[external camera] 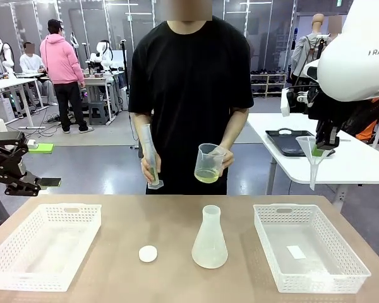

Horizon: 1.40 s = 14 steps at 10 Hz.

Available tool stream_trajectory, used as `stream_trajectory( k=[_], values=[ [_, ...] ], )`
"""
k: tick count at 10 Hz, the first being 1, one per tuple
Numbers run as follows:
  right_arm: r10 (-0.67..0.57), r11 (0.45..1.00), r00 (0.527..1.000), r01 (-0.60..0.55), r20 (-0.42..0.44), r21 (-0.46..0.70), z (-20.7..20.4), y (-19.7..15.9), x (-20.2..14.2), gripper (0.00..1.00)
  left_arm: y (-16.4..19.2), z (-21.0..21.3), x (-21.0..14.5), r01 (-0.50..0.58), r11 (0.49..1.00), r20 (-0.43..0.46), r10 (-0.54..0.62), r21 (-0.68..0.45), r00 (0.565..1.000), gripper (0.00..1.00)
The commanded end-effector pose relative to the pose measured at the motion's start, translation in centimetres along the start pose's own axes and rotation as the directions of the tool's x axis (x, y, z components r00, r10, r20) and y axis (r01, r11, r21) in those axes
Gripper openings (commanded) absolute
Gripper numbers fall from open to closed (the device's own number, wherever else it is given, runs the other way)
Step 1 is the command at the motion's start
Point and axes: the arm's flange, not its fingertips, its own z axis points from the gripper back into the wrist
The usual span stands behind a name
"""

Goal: Prepare the solutions needed for the experiment.
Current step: Pick up the Plastic Funnel and insert it into the Big flask.

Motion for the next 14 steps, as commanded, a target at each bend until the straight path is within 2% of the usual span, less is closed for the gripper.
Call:
stream_trajectory(
  k=[1,3,5,7,9,11,14],
  values=[
    [0.003,1.0,1.0,-0.003,-0.011,-0.001,0.1,-0.4,0.0,0.0,-0.3,-0.2,0.2,-0.008,1.0,0.008,0.008,-0.025,1.0,1.0],
    [-0.001,1.0,1.0,0.001,0.001,0.001,0.0,0.0,-0.1,0.04,-0.3,-0.2,0.2,-0.008,1.0,0.008,0.008,-0.025,1.0,1.0],
    [0.173,0.984,0.982,-0.17,0.075,-0.049,-1.6,-0.6,2.3,0.04,-0.3,-0.2,0.2,-0.008,1.0,0.008,0.008,-0.025,1.0,1.0],
    [0.329,0.941,0.937,-0.314,0.117,-0.125,-0.8,0.4,5.6,0.04,-0.3,-0.2,0.2,-0.008,1.0,0.008,0.008,-0.025,1.0,1.0],
    [0.467,0.879,0.87,-0.437,0.157,-0.19,0.5,1.9,8.2,0.04,-0.3,-0.2,0.2,-0.008,1.0,0.008,0.008,-0.025,1.0,1.0],
    [0.607,0.792,0.757,-0.552,0.242,-0.26,2.1,4.0,10.6,0.04,-0.3,-0.2,0.2,-0.008,1.0,0.008,0.008,-0.025,1.0,1.0],
    [0.713,0.701,0.629,-0.649,0.31,-0.295,3.6,7.1,13.2,0.04,-0.3,-0.2,0.2,-0.008,1.0,0.008,0.008,-0.025,1.0,1.0]
  ],
)
